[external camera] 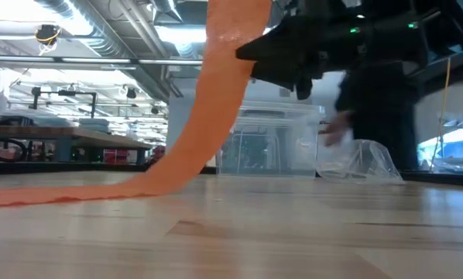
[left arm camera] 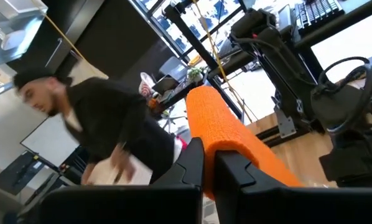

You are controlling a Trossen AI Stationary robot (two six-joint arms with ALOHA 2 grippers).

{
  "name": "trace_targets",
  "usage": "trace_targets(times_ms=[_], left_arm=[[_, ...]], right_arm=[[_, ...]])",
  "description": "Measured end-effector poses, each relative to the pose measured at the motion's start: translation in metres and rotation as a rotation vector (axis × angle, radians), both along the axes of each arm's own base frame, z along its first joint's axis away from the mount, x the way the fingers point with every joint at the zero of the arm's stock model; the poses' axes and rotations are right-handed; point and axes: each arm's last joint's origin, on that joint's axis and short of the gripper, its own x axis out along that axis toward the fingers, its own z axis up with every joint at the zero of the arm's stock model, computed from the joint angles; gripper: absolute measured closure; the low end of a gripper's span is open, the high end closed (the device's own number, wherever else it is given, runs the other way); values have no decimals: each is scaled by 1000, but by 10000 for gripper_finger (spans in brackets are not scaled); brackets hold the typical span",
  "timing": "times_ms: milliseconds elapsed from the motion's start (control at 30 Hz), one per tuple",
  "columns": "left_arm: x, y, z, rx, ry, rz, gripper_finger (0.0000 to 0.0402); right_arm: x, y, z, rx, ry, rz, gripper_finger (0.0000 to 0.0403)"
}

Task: Roll bandage
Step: Roll the orange bandage

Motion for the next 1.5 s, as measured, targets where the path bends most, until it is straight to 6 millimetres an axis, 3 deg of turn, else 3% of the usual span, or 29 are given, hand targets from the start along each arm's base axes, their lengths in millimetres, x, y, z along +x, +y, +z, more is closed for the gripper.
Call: trace_targets(times_ms=[333, 500, 567, 633, 733, 900, 1133, 1300, 1500], left_arm=[[0, -1, 0, -22, -8, -4, 399], [0, -1, 1, -35, -19, -5, 397], [0, -1, 1, -40, -24, -2, 397], [0, 2, 1, -36, -24, 13, 398], [0, 7, 1, -35, -24, 55, 399], [1, 15, 0, -21, -9, 93, 399], [3, 26, -1, 21, 16, 106, 400], [21, 31, -13, 18, 64, 69, 400], [53, 34, -42, 3, 158, 68, 400]], right_arm=[[29, -12, -6, -104, 25, -101, 224], [29, -5, -6, -173, 35, -32, 313], [27, 5, -5, -221, 36, 16, 367], [22, 18, -1, -275, 34, 59, 392], [11, 39, 18, -344, -13, 123, 383], [-23, 65, 70, -427, -84, 224, 397], [-83, 76, 137, -388, -225, 359, 398], [-104, 77, 156, -361, -306, 428, 398], [-104, 79, 170, -392, -295, 439, 398]])
